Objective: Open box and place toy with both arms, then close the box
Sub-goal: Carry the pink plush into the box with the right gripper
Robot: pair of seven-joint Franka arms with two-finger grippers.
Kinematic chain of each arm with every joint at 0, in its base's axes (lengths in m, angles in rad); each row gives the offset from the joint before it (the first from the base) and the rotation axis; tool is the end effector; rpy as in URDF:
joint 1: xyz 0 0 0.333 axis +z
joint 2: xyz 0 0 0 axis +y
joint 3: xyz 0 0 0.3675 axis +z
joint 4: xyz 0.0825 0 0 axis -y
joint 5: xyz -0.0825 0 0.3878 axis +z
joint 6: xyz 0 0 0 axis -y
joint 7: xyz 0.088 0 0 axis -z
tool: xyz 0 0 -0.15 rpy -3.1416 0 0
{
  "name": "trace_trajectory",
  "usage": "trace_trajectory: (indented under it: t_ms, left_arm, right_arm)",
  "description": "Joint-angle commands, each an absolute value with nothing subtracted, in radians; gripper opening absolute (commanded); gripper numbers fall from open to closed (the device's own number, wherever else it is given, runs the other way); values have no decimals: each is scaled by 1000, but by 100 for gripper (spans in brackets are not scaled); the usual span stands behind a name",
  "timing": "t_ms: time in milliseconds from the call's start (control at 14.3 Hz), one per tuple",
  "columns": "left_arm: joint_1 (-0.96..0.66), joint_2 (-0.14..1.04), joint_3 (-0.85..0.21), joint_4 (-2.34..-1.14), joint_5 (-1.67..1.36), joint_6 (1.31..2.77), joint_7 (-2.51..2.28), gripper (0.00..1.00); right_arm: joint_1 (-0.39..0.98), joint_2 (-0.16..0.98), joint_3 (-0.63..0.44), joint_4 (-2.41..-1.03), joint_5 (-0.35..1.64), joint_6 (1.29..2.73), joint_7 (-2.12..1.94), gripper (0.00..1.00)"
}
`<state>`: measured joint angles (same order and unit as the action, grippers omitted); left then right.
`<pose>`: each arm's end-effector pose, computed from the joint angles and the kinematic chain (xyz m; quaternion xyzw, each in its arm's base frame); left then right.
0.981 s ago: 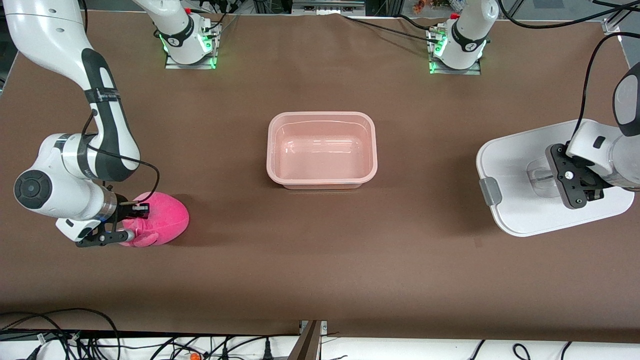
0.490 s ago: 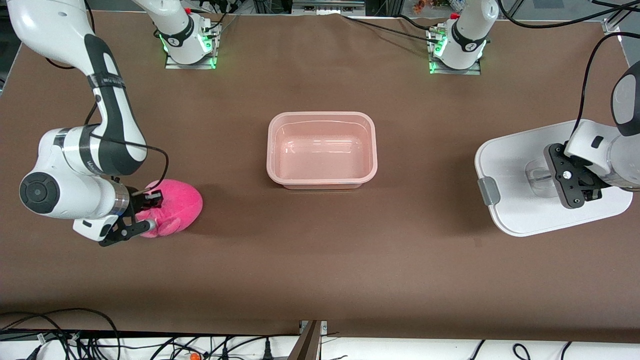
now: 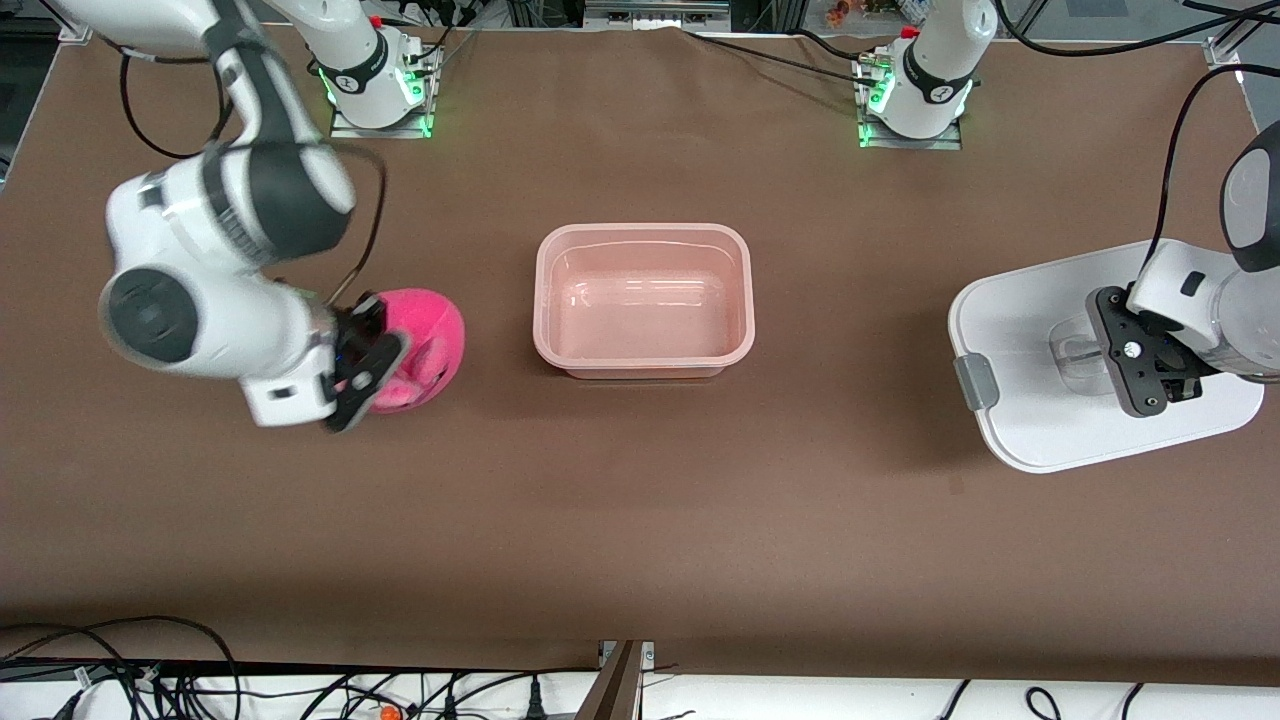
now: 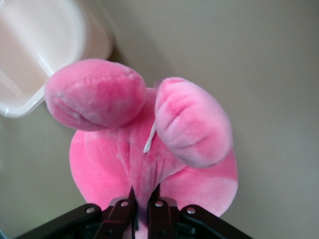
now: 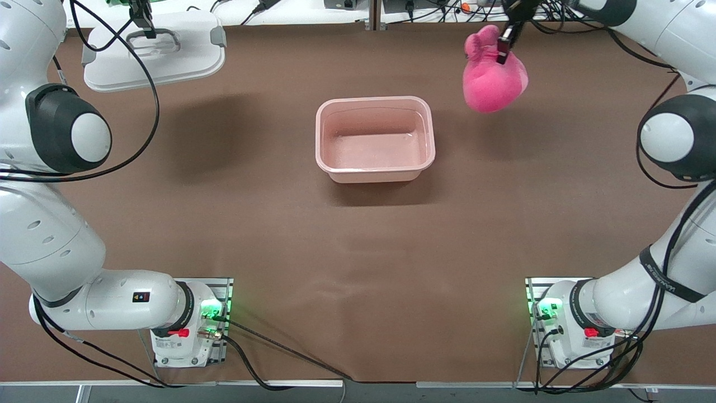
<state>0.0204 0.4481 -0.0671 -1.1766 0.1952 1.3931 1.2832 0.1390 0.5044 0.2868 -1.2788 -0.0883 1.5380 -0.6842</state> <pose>0.6774 0.0101 0.5265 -0.7837 0.6048 0.1415 0.0006 0.6525 0.2363 0.4565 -0.8471 -0.5186 0.1083 0.0403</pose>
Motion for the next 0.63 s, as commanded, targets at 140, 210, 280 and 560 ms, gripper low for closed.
trace_trajectory:
  t_ms: [140,210,280,560]
  left_arm:
    - [18,453,-71,-1155,221,1388,1299,0]
    - [17,453,-71,-1155,222,1387,1299,0]
    - [17,453,-71,-1155,222,1387,1299,0]
    - [17,453,-71,-1155,222,1387,1299,0]
  right_arm:
    - [438,497,339,-1197,-301,1499,-758,0]
    - [478,511,337,-1189,-302,1502,-756,0]
    - [503,515,339,-1184,-302,1506,-752,0]
    - [584,541,336,-1183,-311,1520,-675,0]
